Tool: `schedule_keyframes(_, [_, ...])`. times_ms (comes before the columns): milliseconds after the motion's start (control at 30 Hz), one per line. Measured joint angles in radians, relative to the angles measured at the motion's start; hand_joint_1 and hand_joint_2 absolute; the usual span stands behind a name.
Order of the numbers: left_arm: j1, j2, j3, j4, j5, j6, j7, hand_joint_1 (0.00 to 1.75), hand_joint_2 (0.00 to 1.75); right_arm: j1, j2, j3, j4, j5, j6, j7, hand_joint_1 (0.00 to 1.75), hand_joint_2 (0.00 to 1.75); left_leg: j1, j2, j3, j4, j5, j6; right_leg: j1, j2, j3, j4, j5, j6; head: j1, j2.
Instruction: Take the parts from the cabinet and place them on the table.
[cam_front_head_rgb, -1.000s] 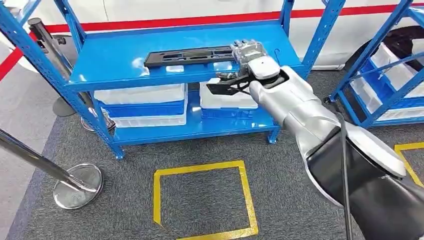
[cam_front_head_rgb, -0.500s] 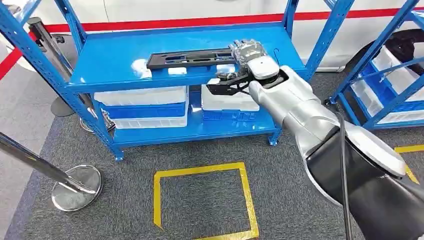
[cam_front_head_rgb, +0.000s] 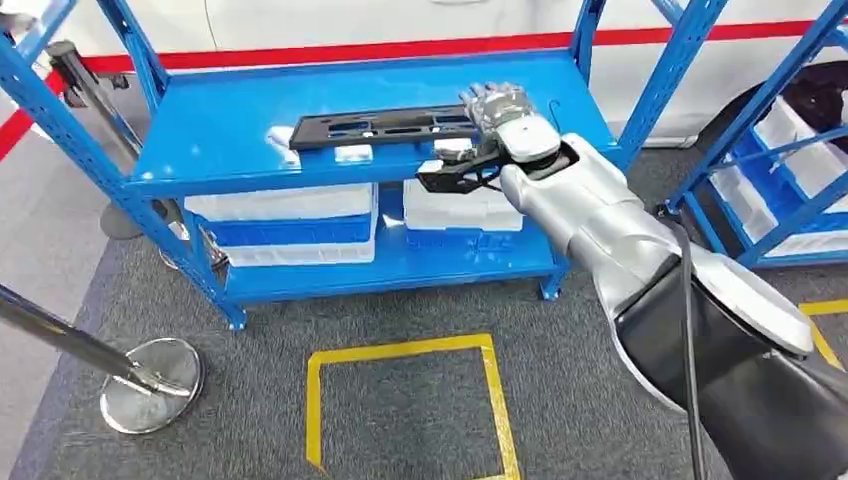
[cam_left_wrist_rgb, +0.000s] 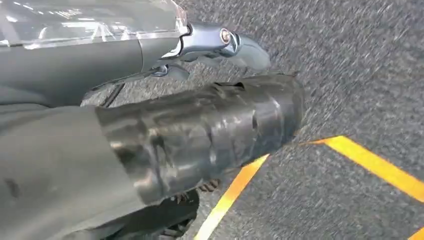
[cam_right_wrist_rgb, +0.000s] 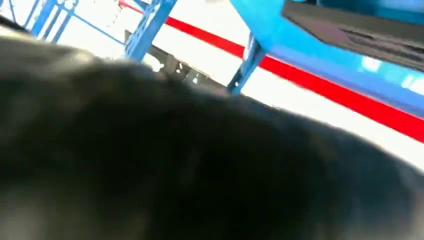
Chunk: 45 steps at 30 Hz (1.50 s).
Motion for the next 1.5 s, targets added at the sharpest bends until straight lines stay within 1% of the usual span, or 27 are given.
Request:
schedule_keyframes(33, [0.003, 0.000, 0.001, 0.000, 0.000, 0.000, 0.000, 0.00, 0.00, 0.000, 0.000, 0.000, 0.000, 0.000, 0.000, 0.000, 0.00, 0.00, 0.004, 0.002, -0.004, 0.019, -0.009, -0.006, -0.001, 0.000, 0.010, -0.007, -0.002, -0.005, -0.001, 0.000])
schedule_keyframes(100, [0.002, 0.000, 0.002, 0.000, 0.000, 0.000, 0.000, 0.00, 0.00, -0.003, 0.000, 0.000, 0.000, 0.000, 0.000, 0.001, 0.00, 0.00, 0.006, 0.003, -0.069, 0.145, -0.059, -0.017, -0.003, 0.000, 0.022, -0.008, -0.011, -0.016, -0.001, 0.000])
schedule_keyframes(133, [0.002, 0.001, 0.003, 0.000, 0.000, 0.000, 0.000, 0.00, 0.00, 0.000, 0.001, 0.002, 0.000, 0.000, 0.001, 0.000, 0.00, 0.00, 0.008, 0.003, -0.137, 0.259, -0.103, -0.023, -0.003, 0.000, 0.028, -0.008, -0.018, -0.018, -0.001, 0.000])
schedule_keyframes(167, [0.002, 0.001, 0.004, 0.000, 0.000, 0.000, 0.000, 0.00, 0.00, 0.003, 0.001, 0.002, 0.000, 0.000, 0.001, 0.000, 0.00, 0.00, 0.009, 0.003, -0.185, 0.328, -0.117, -0.026, -0.003, 0.000, 0.033, -0.007, -0.023, -0.018, -0.001, 0.000])
schedule_keyframes(200, [0.002, 0.001, 0.005, 0.000, -0.001, -0.001, 0.000, 0.00, 0.00, 0.006, 0.001, 0.002, 0.000, 0.000, 0.001, 0.000, 0.00, 0.00, 0.010, 0.003, -0.209, 0.352, -0.108, -0.028, -0.003, 0.000, 0.039, -0.006, -0.028, -0.017, -0.001, 0.000])
schedule_keyframes(233, [0.003, 0.001, 0.006, 0.000, -0.001, -0.002, 0.000, 0.00, 0.00, 0.008, 0.001, 0.002, 0.000, -0.001, 0.001, 0.000, 0.00, 0.00, 0.013, 0.003, -0.211, 0.322, -0.063, -0.030, -0.003, 0.001, 0.049, -0.005, -0.036, -0.016, -0.001, 0.000])
schedule_keyframes(333, [0.004, 0.001, 0.011, 0.000, -0.002, -0.002, 0.000, 0.00, 0.00, 0.006, 0.001, 0.004, 0.000, -0.002, 0.001, 0.000, 0.00, 0.00, 0.017, 0.007, -0.109, 0.051, 0.114, -0.026, -0.005, 0.001, 0.086, 0.000, -0.066, -0.003, -0.001, 0.000])
schedule_keyframes(400, [0.006, 0.001, 0.014, 0.000, -0.003, -0.002, 0.000, 0.00, 0.00, 0.002, 0.001, 0.004, 0.001, -0.002, 0.003, 0.000, 0.00, 0.00, 0.009, 0.004, -0.085, 0.017, 0.086, -0.016, 0.002, 0.003, 0.082, 0.004, -0.074, 0.008, -0.001, 0.000])
schedule_keyframes(500, [0.003, 0.001, 0.014, 0.000, -0.010, -0.002, 0.000, 0.00, 0.00, 0.002, 0.001, 0.005, 0.000, -0.003, 0.003, 0.000, 0.00, 0.00, 0.009, 0.003, -0.090, 0.023, 0.076, 0.001, 0.003, 0.000, 0.082, -0.001, -0.077, 0.019, -0.001, 0.000])
schedule_keyframes(567, [0.005, 0.000, 0.014, 0.000, -0.011, -0.002, 0.000, 0.00, 0.00, -0.001, 0.001, 0.006, -0.001, -0.003, 0.002, 0.000, 0.00, 0.00, 0.014, 0.005, -0.073, 0.010, 0.074, 0.016, -0.001, -0.002, 0.072, 0.033, -0.105, 0.028, 0.000, 0.000])
schedule_keyframes(667, [0.005, 0.000, 0.015, 0.000, -0.013, -0.002, 0.000, 0.00, 0.00, -0.002, 0.000, 0.006, 0.000, -0.003, 0.003, 0.000, 0.00, 0.00, 0.011, 0.006, -0.065, 0.011, 0.063, 0.030, -0.003, -0.002, -0.054, 0.264, -0.192, 0.033, -0.001, 0.000])
schedule_keyframes(700, [0.004, 0.000, 0.015, -0.001, -0.014, -0.002, 0.000, 0.00, 0.00, 0.002, -0.001, 0.007, 0.000, -0.003, 0.003, 0.000, 0.00, 0.00, 0.009, 0.005, -0.062, 0.012, 0.060, 0.032, -0.003, -0.002, -0.095, 0.324, -0.203, 0.033, 0.000, 0.000])
schedule_keyframes(733, [0.004, 0.000, 0.015, -0.002, -0.015, -0.002, 0.000, 0.00, 0.00, 0.004, -0.003, 0.008, 0.001, -0.003, 0.003, 0.000, 0.00, 0.00, 0.009, 0.003, -0.059, 0.012, 0.057, 0.032, -0.003, -0.002, -0.112, 0.338, -0.194, 0.032, 0.000, 0.000])
schedule_keyframes(767, [0.005, 0.000, 0.015, -0.002, -0.019, -0.004, 0.000, 0.00, 0.00, 0.005, -0.004, 0.009, 0.001, -0.003, 0.003, 0.000, 0.00, 0.00, 0.007, 0.000, -0.050, 0.014, 0.050, 0.032, -0.003, -0.002, -0.108, 0.295, -0.141, 0.028, 0.000, 0.000])
schedule_keyframes(833, [0.008, -0.001, 0.017, -0.002, -0.021, -0.005, 0.001, 0.00, 0.00, 0.002, -0.004, 0.010, 0.001, -0.003, 0.003, 0.001, 0.00, 0.00, 0.003, -0.001, -0.031, 0.015, 0.036, 0.030, -0.001, -0.002, -0.039, 0.119, -0.023, 0.016, 0.000, 0.000])
schedule_keyframes(867, [0.009, -0.002, 0.018, -0.002, -0.022, -0.005, 0.002, 0.00, 0.00, 0.003, -0.004, 0.011, 0.001, -0.003, 0.003, 0.001, 0.00, 0.00, 0.005, -0.001, -0.026, 0.015, 0.028, 0.028, 0.003, -0.002, -0.008, 0.046, -0.001, 0.008, -0.001, 0.000])
schedule_keyframes(900, [0.007, -0.004, 0.018, -0.002, -0.024, -0.006, 0.002, 0.00, 0.00, 0.000, -0.004, 0.011, 0.001, -0.003, 0.003, 0.001, 0.00, 0.00, -0.002, -0.001, -0.028, 0.017, 0.026, 0.023, 0.012, -0.003, -0.002, 0.038, -0.007, 0.008, -0.001, 0.000])
schedule_keyframes(1000, [0.003, -0.003, 0.019, -0.002, -0.030, -0.006, 0.002, 0.00, 0.00, -0.001, -0.005, 0.013, 0.001, -0.003, 0.003, 0.001, 0.00, 0.00, 0.001, 0.000, -0.031, 0.012, 0.027, 0.013, 0.014, -0.001, 0.005, 0.019, -0.021, 0.004, -0.001, 0.000])
schedule_keyframes(1067, [0.001, -0.002, 0.019, -0.002, -0.031, -0.008, 0.003, 0.00, 0.00, -0.001, -0.006, 0.014, 0.001, -0.004, 0.003, 0.001, 0.00, 0.00, 0.001, 0.002, -0.033, 0.024, 0.011, 0.001, 0.000, -0.002, 0.021, 0.001, -0.018, -0.004, -0.001, 0.000])
schedule_keyframes(1100, [0.002, -0.002, 0.020, -0.003, -0.031, -0.008, 0.002, 0.00, 0.00, -0.004, -0.006, 0.014, 0.001, -0.004, 0.003, 0.002, 0.00, 0.00, 0.001, 0.002, -0.052, 0.073, -0.013, -0.005, -0.002, -0.003, 0.026, -0.003, -0.019, -0.012, -0.002, 0.000])
schedule_keyframes(1167, [0.002, -0.001, 0.021, -0.003, -0.031, -0.008, 0.002, 0.00, 0.00, -0.004, -0.006, 0.014, 0.001, -0.005, 0.004, 0.000, 0.00, 0.00, 0.005, 0.003, -0.141, 0.239, -0.080, -0.016, -0.002, -0.002, 0.030, -0.003, -0.023, -0.017, -0.002, 0.000])
schedule_keyframes(1200, [0.002, -0.001, 0.021, -0.003, -0.031, -0.008, 0.002, 0.00, 0.00, -0.002, -0.006, 0.015, 0.001, -0.005, 0.004, 0.000, 0.00, 0.00, 0.007, 0.003, -0.181, 0.303, -0.096, -0.019, -0.002, -0.001, 0.031, -0.002, -0.025, -0.017, -0.002, 0.000])
schedule_keyframes(1233, [0.002, -0.001, 0.021, -0.002, -0.031, -0.008, 0.002, 0.00, 0.00, 0.001, -0.006, 0.015, 0.002, -0.005, 0.004, 0.000, 0.00, 0.00, 0.008, 0.003, -0.204, 0.328, -0.087, -0.020, -0.002, -0.001, 0.033, -0.002, -0.028, -0.016, -0.002, 0.000])
schedule_keyframes(1267, [0.002, -0.001, 0.021, -0.003, -0.031, -0.008, 0.002, 0.00, 0.00, 0.002, -0.006, 0.015, 0.002, -0.006, 0.005, 0.000, 0.00, 0.00, 0.009, 0.003, -0.200, 0.303, -0.055, -0.021, -0.002, -0.001, 0.038, -0.001, -0.032, -0.015, -0.002, 0.000])
schedule_keyframes(1367, [0.003, 0.000, 0.023, -0.003, -0.031, -0.008, 0.002, 0.00, 0.00, 0.002, -0.006, 0.016, 0.002, -0.008, 0.005, 0.000, 0.00, 0.00, 0.009, 0.004, -0.096, 0.051, 0.096, -0.012, -0.002, -0.001, 0.056, 0.003, -0.048, -0.007, -0.002, 0.000])
schedule_keyframes(1433, [0.002, 0.000, 0.024, -0.003, -0.031, -0.008, 0.001, 0.00, 0.00, 0.000, -0.006, 0.016, 0.003, -0.008, 0.005, 0.000, 0.00, 0.00, 0.002, 0.003, -0.075, 0.011, 0.072, -0.003, 0.004, 0.000, 0.049, 0.007, -0.051, 0.001, -0.002, 0.000])
schedule_keyframes(1500, [0.000, 0.000, 0.024, -0.003, -0.032, -0.008, 0.001, 0.00, 0.00, 0.003, -0.006, 0.016, 0.003, -0.008, 0.005, -0.001, 0.00, 0.00, 0.000, 0.002, -0.079, 0.016, 0.070, 0.004, 0.003, -0.001, 0.050, 0.000, -0.049, 0.009, -0.002, 0.000])
